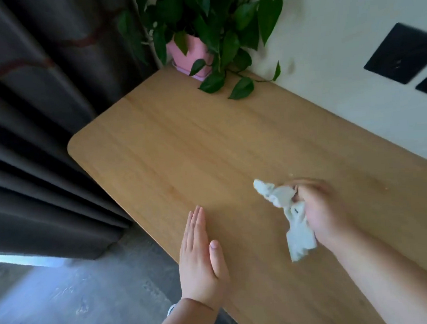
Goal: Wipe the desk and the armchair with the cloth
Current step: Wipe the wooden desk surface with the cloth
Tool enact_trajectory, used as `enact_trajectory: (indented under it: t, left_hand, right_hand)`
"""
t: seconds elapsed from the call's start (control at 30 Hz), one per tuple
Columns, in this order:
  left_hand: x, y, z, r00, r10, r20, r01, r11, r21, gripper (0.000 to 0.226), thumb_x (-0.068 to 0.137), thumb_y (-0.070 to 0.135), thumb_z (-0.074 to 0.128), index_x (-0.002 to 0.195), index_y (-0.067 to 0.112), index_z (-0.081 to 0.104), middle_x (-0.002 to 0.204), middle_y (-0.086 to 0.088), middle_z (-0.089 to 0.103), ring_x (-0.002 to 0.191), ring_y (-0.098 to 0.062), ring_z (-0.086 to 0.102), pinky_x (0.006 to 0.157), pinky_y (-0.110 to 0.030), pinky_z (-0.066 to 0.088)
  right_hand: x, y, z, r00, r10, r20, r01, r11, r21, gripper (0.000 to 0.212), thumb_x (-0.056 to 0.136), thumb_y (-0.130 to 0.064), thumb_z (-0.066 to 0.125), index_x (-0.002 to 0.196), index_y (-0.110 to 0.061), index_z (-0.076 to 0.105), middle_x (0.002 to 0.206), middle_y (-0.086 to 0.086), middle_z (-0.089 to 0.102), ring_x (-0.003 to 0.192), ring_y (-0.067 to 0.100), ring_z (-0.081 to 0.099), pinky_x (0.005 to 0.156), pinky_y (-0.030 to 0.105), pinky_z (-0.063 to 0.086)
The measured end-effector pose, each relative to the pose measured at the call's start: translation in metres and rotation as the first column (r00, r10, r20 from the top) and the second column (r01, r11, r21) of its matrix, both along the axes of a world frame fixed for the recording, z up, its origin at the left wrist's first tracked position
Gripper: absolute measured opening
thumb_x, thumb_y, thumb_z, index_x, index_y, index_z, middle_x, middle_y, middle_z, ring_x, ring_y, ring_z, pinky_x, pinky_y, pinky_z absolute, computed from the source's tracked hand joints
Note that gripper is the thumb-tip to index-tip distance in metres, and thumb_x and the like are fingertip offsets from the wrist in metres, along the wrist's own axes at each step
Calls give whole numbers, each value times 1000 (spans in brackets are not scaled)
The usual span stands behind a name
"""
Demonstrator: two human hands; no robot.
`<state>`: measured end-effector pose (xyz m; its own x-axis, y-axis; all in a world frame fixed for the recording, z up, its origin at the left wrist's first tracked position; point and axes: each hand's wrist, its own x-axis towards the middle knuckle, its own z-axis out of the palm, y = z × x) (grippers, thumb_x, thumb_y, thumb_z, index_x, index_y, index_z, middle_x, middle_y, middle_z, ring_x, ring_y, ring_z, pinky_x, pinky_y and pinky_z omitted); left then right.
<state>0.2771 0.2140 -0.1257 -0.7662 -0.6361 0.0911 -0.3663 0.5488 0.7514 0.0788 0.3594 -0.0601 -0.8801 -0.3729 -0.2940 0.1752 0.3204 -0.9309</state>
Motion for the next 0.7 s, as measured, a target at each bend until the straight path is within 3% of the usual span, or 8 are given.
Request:
enact_trajectory:
  t: [0.07, 0.13, 0.23, 0.3, 0.33, 0.4, 0.5, 0.7]
  left_hand:
    - [-11, 3, 4, 997, -54, 55, 55, 998, -21, 67, 105, 45, 15, 160, 9, 31, 167, -1, 32, 158, -13, 19, 125, -40, 23]
    - [-16, 7, 5, 987, -91, 133, 102, 992, -77, 67, 102, 40, 18, 160, 10, 31, 167, 0, 31, 157, -13, 19, 125, -43, 24]
    - [-16, 7, 1, 984, -106, 145, 124, 984, -127, 68, 102, 42, 19, 158, 7, 34, 165, -3, 36, 155, -20, 28, 122, -46, 28]
    - [-17, 6, -2, 991, -95, 96, 109, 982, -156, 72, 105, 48, 14, 155, 3, 38, 162, -7, 40, 152, -25, 35, 118, -46, 30]
    - [-18, 6, -2, 993, -85, 79, 97, 981, -169, 76, 105, 52, 11, 154, 1, 40, 160, -8, 43, 150, -28, 39, 117, -46, 31]
    - [-21, 6, -3, 996, -65, 68, 77, 978, -194, 82, 105, 56, 8, 151, -2, 43, 157, -12, 47, 147, -31, 43, 114, -48, 35]
    - [-23, 7, -1, 992, -79, 99, 98, 974, -206, 83, 104, 57, 8, 151, -3, 41, 158, -13, 46, 147, -32, 42, 114, -50, 35]
    - [-22, 9, 5, 977, -134, 165, 164, 969, -186, 76, 104, 54, 12, 156, 3, 35, 162, -9, 40, 153, -26, 33, 120, -48, 30]
  right_hand:
    - [-61, -4, -1, 984, -164, -73, 171, 980, 99, 11, 66, -19, 55, 61, -16, 65, 54, -13, 57, 53, 10, 53, 54, 22, 38]
    - [-116, -6, -4, 960, -242, -139, 268, 938, 219, 20, 67, -27, 52, 73, -15, 66, 59, -7, 62, 59, 22, 58, 60, 30, 44]
    - [-173, -5, -16, 940, -131, -314, 244, 902, 355, 33, 70, -38, 41, 81, -28, 69, 74, -7, 68, 72, 25, 62, 69, 35, 48]
    - [-191, -6, -29, 936, -3, -351, 167, 883, 438, 49, 78, -36, 36, 113, -44, 70, 117, -9, 74, 104, 22, 65, 91, 37, 51]
    - [-193, -6, -37, 939, 71, -337, 108, 868, 484, 55, 84, -35, 35, 129, -44, 63, 139, -6, 64, 122, 22, 59, 105, 40, 46]
    - [-189, -7, -51, 914, 216, -342, 22, 818, 575, 54, 92, -34, 35, 143, -39, 54, 158, -3, 47, 140, 25, 46, 116, 47, 37]
    - [-154, -7, -56, 855, 322, -407, -55, 837, 545, 44, 98, -24, 47, 139, -30, 62, 153, -3, 53, 141, 21, 48, 117, 42, 38]
    - [-19, -12, -54, 739, 442, -509, -247, 880, 406, 33, 90, -15, 58, 115, -22, 79, 129, -2, 72, 127, 10, 59, 116, 13, 28]
